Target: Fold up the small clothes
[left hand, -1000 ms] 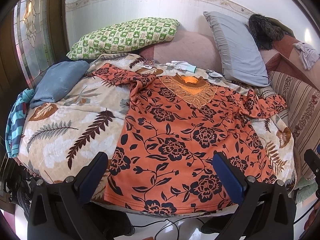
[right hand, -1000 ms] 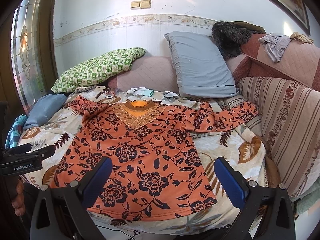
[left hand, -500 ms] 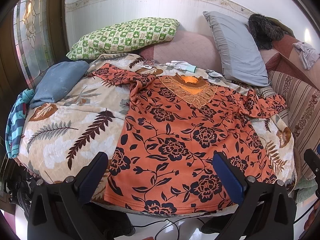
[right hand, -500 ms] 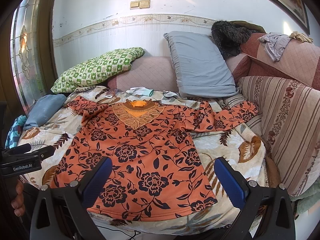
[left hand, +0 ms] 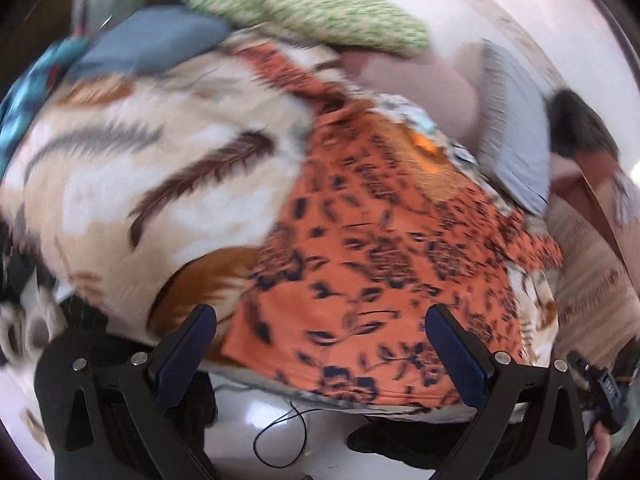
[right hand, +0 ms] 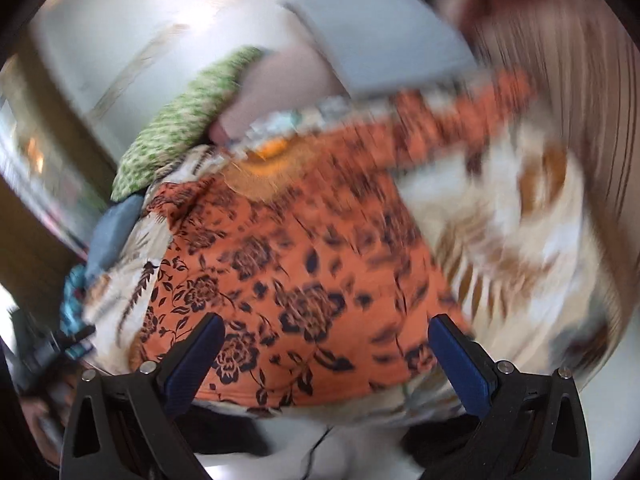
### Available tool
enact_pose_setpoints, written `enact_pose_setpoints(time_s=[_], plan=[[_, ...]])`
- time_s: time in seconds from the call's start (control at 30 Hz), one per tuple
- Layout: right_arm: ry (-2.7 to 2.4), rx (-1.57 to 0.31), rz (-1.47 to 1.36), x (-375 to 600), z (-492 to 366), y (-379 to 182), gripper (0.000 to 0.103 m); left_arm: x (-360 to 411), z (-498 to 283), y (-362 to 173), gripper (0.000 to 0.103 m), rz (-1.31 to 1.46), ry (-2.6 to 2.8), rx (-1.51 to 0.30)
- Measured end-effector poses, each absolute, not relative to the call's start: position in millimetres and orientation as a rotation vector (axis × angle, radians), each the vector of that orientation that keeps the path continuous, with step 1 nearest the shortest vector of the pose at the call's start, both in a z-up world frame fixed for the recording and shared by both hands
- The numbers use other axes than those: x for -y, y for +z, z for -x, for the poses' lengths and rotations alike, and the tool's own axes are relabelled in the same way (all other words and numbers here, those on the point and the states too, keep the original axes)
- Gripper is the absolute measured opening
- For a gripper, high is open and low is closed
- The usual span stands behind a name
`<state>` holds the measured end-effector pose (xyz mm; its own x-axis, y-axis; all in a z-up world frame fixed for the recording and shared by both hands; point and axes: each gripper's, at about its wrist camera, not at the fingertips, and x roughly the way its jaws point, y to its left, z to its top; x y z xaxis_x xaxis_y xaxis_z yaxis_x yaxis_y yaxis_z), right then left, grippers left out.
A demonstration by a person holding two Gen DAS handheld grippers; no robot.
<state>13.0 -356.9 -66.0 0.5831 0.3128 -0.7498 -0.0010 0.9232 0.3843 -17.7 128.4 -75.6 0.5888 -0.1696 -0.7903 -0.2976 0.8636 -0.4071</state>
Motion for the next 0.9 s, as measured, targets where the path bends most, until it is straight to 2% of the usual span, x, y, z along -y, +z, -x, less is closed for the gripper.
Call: enact_pose_setpoints(time_s=[0.1,0.2,0.3,0.37,0.43,0.6,0.63,0.67,0.7,0.73,0.77,0.8,0.87,0.9], plan=[[0.191,-1.023,-0.487,382,-32,-101,0.102,-142,19,-96,0.103,0.601,0.078,-0.963],[0.147,-1.046,-0.534,399,-47,-120,0.097,-149,18,-111,0.103,0.660,0.051,-0.986],[0.101,-1.045,-0.541,414,-55,-130,0.096,-152,15,-122,0.103,0.727,0.027,-0.991],[0.073,-1.074,-0.524,422,-64,-137,0.093,-152,12,-128,0.097,0.739,0.019,-1.009],[0.075,-1.109,-0.533,426,-69,-147,0.082,-149,8,-133,0.092,0.747,0.002,-1.032],[0.100,-1.179,-0.510,421,-73,-168,0.060,-147,5,-145,0.088,0.751,0.006,-1.067],[0.107,-1.183,-0.510,420,-74,-170,0.055,-148,5,-148,0.084,0.754,0.008,-1.076],[0.110,-1.189,-0.509,418,-73,-173,0.052,-148,4,-150,0.073,0.746,0.016,-1.092],[0.114,-1.191,-0.509,417,-73,-174,0.046,-147,3,-151,0.061,0.718,0.024,-1.115],[0.118,-1.195,-0.509,416,-73,-175,0.036,-144,0,-153,0.033,0.681,0.029,-1.148],[0.118,-1.201,-0.504,416,-73,-177,0.036,-143,-1,-156,0.013,0.650,0.039,-1.181],[0.123,-1.206,-0.502,415,-73,-178,0.032,-143,-2,-159,0.008,0.637,0.057,-1.203],[0.134,-1.225,-0.502,413,-74,-181,0.026,-145,-1,-160,0.007,0.636,0.063,-1.212],[0.141,-1.233,-0.497,411,-74,-181,0.019,-144,-1,-157,0.006,0.609,0.074,-1.214]])
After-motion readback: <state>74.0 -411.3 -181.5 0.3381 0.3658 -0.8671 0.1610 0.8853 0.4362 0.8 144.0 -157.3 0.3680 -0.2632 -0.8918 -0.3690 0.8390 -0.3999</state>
